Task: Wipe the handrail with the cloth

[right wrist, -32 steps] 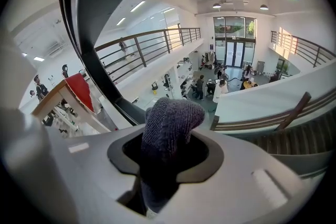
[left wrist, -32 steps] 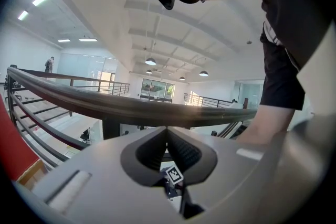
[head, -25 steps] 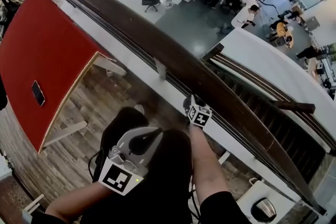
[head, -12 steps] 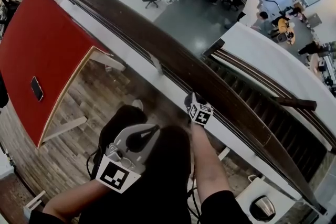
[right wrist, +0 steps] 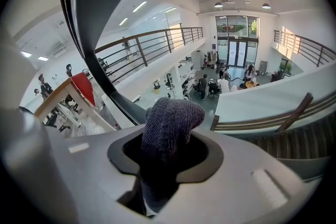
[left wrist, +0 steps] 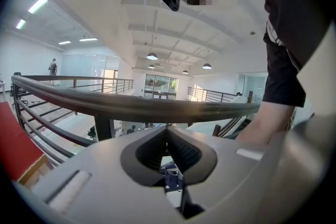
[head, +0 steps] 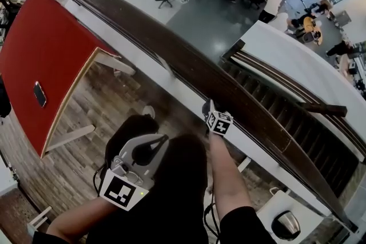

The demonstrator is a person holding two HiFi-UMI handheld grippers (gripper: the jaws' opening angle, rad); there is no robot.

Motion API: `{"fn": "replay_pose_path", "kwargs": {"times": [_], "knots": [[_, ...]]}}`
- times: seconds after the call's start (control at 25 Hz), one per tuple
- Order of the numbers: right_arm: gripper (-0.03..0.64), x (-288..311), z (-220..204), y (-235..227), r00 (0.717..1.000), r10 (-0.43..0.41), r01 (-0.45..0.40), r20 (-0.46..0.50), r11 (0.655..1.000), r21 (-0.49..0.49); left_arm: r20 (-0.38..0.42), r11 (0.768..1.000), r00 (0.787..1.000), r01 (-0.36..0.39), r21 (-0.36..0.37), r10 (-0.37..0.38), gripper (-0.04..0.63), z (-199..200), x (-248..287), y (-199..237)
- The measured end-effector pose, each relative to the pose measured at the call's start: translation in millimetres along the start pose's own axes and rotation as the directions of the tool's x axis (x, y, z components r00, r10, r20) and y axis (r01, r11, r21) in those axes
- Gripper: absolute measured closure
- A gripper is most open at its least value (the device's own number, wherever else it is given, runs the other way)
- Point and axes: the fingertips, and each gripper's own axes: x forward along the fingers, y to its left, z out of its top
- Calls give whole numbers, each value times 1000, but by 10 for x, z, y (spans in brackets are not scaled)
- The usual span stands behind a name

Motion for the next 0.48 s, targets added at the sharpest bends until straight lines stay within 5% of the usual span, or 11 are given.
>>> {"fn": "replay_pose_path", "kwargs": {"times": [0.48], "knots": [[488, -121, -144, -215, 1000, -5, 6, -29, 1000, 30, -25, 999, 999, -46, -28, 45, 597, 81, -146, -92]]}}
